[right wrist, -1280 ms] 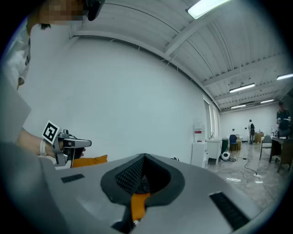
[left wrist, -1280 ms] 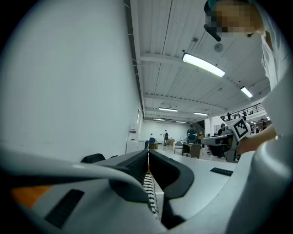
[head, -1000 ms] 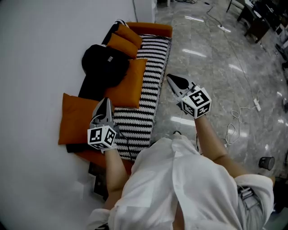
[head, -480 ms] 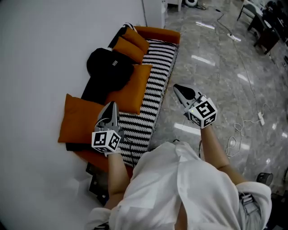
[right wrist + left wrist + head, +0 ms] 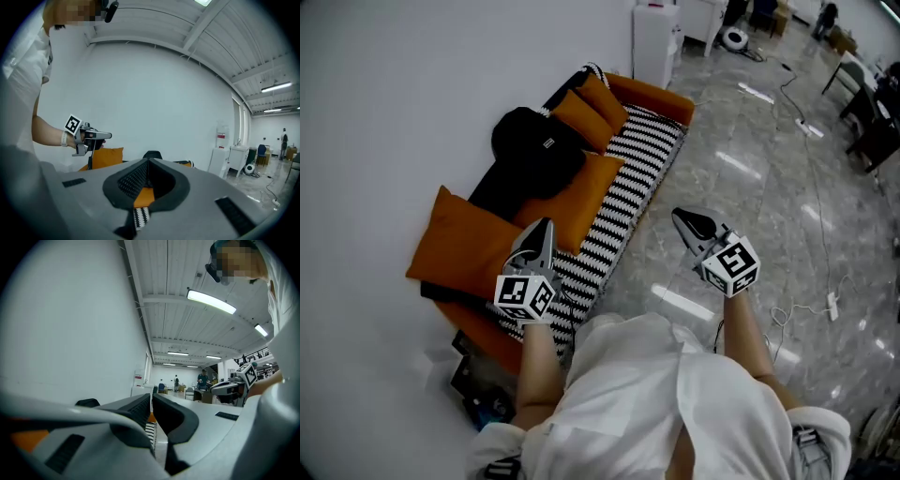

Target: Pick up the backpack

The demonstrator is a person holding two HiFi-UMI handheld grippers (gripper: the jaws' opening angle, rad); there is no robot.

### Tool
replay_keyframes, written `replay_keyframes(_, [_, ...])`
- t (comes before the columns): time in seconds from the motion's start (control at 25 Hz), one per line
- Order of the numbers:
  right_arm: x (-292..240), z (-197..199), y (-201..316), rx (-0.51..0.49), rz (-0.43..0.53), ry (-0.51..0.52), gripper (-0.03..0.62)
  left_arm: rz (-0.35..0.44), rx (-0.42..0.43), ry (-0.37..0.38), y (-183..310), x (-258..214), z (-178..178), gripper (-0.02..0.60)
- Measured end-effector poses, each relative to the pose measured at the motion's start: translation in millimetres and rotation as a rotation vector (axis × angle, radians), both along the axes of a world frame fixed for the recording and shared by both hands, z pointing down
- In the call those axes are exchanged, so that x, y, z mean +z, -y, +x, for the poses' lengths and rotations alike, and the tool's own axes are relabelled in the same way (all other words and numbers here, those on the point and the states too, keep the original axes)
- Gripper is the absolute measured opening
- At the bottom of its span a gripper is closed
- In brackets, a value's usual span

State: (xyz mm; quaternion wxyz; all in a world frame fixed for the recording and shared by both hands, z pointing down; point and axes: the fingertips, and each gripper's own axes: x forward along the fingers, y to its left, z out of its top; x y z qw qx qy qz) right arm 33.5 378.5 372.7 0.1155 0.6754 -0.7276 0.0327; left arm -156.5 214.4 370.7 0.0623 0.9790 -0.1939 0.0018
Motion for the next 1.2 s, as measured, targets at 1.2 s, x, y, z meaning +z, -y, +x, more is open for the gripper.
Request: replay_keyframes(1.2, [19.0,108.6,282.2,-0.185,-0.035,0.066,0.021,-0.021,-0.122,0.027,222.2,20.4,96.7,0.026])
